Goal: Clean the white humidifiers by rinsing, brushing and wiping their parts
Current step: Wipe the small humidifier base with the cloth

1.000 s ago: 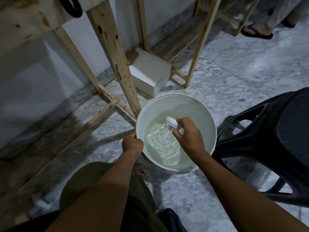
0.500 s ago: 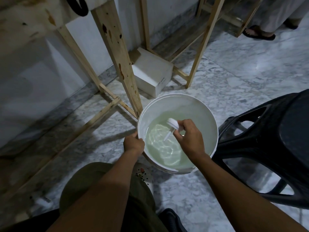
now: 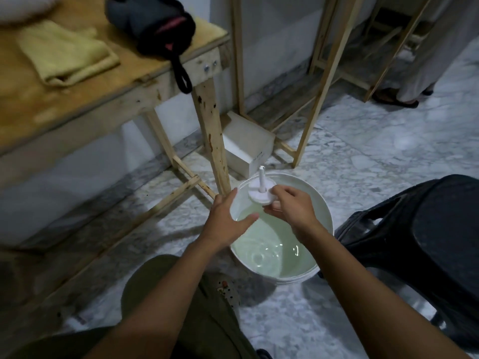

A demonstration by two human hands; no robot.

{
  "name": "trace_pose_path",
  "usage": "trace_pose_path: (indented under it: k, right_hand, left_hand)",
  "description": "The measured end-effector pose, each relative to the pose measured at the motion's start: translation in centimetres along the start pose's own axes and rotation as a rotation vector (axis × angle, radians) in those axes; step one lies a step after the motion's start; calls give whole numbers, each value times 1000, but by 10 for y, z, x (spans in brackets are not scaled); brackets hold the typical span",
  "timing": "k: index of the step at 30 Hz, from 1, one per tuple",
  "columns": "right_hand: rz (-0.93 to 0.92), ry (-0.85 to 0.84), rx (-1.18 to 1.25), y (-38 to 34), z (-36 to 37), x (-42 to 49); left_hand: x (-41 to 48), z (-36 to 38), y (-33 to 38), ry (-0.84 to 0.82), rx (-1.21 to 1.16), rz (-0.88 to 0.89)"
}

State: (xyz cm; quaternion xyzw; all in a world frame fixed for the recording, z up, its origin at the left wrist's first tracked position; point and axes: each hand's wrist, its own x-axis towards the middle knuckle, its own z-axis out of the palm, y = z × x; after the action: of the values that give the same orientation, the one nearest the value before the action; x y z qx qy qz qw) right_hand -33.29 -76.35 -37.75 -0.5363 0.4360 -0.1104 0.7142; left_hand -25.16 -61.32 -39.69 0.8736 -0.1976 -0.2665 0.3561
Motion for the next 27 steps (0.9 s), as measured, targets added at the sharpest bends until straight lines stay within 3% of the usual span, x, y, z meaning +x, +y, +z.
trace_pose_path:
  k: [5,12,22,27]
  right_hand:
    - [-85,-170,-32,-49,24,-47]
    - [-213,-394,-68,-122,64,-122]
    - [-396,-616,-195,-196,147,-216]
    - [-575,-567,-386,-216,193,-222]
  left_hand:
    - [-40,-56,46,116,-253,200]
    - [-107,-147,89,339,-269,319]
    - [-184,-271,107,602,-145,328]
    - [-198,-312,80,767,-129,262]
